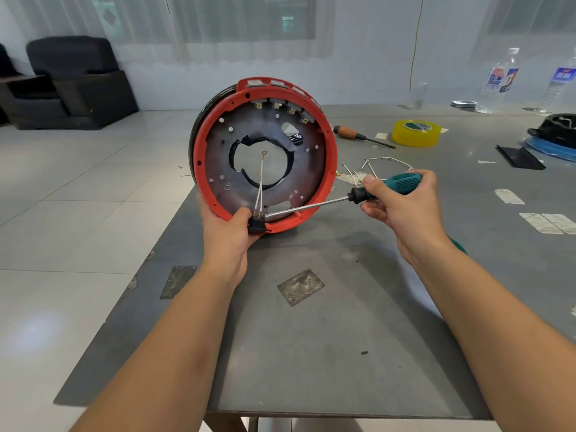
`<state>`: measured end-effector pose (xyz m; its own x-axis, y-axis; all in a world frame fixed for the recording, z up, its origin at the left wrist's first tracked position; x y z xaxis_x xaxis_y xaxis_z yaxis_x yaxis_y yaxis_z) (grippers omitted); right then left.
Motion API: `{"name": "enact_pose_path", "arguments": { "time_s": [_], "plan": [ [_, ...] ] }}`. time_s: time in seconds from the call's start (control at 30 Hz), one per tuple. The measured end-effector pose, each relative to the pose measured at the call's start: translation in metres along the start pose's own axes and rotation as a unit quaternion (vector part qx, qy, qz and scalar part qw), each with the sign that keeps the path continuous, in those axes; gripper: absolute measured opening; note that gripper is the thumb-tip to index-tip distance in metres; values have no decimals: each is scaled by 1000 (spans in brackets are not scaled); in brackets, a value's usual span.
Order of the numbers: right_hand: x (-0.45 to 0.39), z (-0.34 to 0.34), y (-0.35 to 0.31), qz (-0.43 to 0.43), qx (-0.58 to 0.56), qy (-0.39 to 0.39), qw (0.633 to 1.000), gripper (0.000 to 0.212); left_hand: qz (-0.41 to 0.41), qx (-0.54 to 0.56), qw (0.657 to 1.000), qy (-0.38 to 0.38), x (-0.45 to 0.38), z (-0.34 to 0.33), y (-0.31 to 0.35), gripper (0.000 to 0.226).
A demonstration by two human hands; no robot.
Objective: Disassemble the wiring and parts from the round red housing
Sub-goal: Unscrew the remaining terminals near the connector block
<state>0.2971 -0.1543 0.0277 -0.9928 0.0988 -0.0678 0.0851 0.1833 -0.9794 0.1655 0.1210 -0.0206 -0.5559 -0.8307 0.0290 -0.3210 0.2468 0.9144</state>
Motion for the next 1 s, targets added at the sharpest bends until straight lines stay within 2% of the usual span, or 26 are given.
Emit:
{"name": "enact_pose_path", "arguments": {
  "time_s": [0.27, 0.43, 0.57, 0.8, 1.0],
  "plan": [
    [1, -3, -6, 30, 26, -3, 999, 64, -36, -83, 991, 95, -1, -3, 15, 54],
    [-1, -4, -10, 45, 24, -6, 999, 65, -64, -63, 983, 157, -6, -2, 12, 38],
    [-3, -7, -7, 25, 4, -13, 1000, 64, -55, -57, 979, 190, -10, 0, 9, 24],
    [-1, -16, 5, -58, -52, -16, 997, 68, 6, -64, 979, 193, -9, 6, 6, 21],
    [-3, -15, 19, -97, -53, 2, 994, 75, 10, -57, 979, 198, -7, 6, 8, 25]
  ]
}}
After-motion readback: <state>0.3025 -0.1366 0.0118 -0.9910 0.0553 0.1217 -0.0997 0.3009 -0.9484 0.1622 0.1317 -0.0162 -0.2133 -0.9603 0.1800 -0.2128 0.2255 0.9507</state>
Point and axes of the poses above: each hand's wrist, its own x-axis away from the middle knuckle, its own z-axis out of the back of the hand, y = z × x, the point moved 7 cm from there along -x, towards the middle knuckle, and after that the axes turned 9 degrees about y, right-handed, at the moved point
